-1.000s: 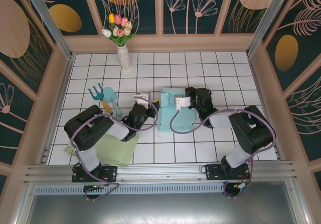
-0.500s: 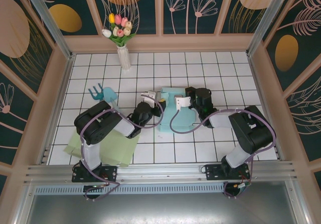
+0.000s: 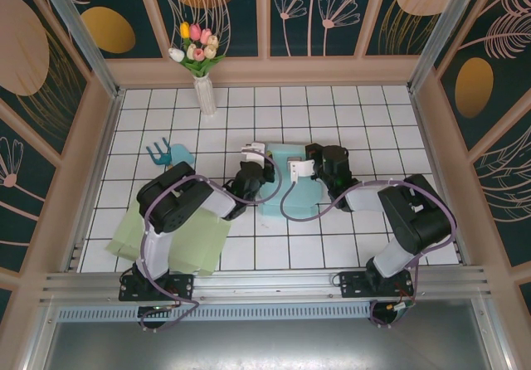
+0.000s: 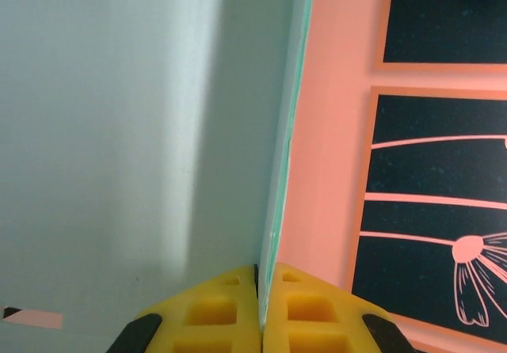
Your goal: Fold the paper box
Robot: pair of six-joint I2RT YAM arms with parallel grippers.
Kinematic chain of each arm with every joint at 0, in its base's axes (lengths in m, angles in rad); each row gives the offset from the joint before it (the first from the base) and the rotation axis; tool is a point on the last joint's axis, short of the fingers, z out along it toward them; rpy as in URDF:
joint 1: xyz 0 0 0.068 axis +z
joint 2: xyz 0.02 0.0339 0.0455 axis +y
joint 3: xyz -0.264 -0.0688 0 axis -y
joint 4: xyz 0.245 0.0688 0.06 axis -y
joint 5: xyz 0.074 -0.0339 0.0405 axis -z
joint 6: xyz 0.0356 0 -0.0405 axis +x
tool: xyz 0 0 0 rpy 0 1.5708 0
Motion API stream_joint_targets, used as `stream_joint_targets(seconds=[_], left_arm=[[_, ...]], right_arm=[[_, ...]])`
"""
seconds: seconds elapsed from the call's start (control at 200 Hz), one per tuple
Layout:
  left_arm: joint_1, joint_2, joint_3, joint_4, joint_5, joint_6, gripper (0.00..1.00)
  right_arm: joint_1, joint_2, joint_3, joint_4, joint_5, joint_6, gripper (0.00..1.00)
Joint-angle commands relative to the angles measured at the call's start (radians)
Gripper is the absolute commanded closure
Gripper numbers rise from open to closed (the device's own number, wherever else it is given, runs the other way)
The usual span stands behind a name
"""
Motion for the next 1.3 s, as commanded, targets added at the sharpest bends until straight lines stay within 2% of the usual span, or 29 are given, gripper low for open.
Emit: stream_joint_targets(seconds=[0.0, 0.06, 0.19, 0.29, 0.385, 0.46, 0.741, 0.951, 1.071, 1.146, 1.296], left_arm=[[0.033, 0.018, 0.009, -0.186, -0.411, -0.082, 1.00], [0.032, 0.021, 0.002, -0.197, -0.453, -0.068, 1.00], [0.032, 0.015, -0.015, -0.188, -0.431, -0.054, 1.00], [0.032, 0.001, -0.047, -0.105, -0.322, -0.023, 1.00], [0.033, 0.005, -0.059, -0.038, -0.176, 0.005, 0.81], [0.032, 0.020, -0.055, -0.019, -0.122, 0.000, 0.69], [0.032, 0.078, -0.040, -0.011, -0.083, -0.053, 0.68], [0.031, 0.079, -0.041, -0.049, -0.119, -0.085, 0.70], [0.030, 0.069, -0.039, -0.112, -0.192, -0.086, 0.84], [0.030, 0.059, -0.037, -0.179, -0.288, -0.108, 0.93], [0.031, 0.049, -0.053, -0.230, -0.428, -0.117, 1.00]], right_arm=[[-0.016, 0.021, -0.014, -0.083, 0.030, 0.004, 1.00], [-0.020, 0.019, -0.011, -0.080, 0.034, 0.010, 1.00], [-0.021, 0.014, -0.009, -0.075, 0.030, 0.028, 1.00], [-0.021, 0.014, -0.009, -0.080, 0.026, 0.043, 1.00], [-0.019, 0.013, -0.005, -0.092, 0.010, 0.052, 1.00], [-0.017, 0.015, -0.003, -0.098, 0.003, 0.056, 1.00], [-0.009, 0.023, 0.004, -0.101, 0.002, 0.056, 1.00], [-0.008, 0.030, 0.002, -0.095, 0.005, 0.060, 1.00], [-0.007, 0.030, 0.002, -0.091, 0.008, 0.060, 1.00], [-0.009, 0.033, 0.003, -0.087, 0.021, 0.060, 1.00], [-0.012, 0.035, 0.002, -0.074, 0.035, 0.061, 1.00]])
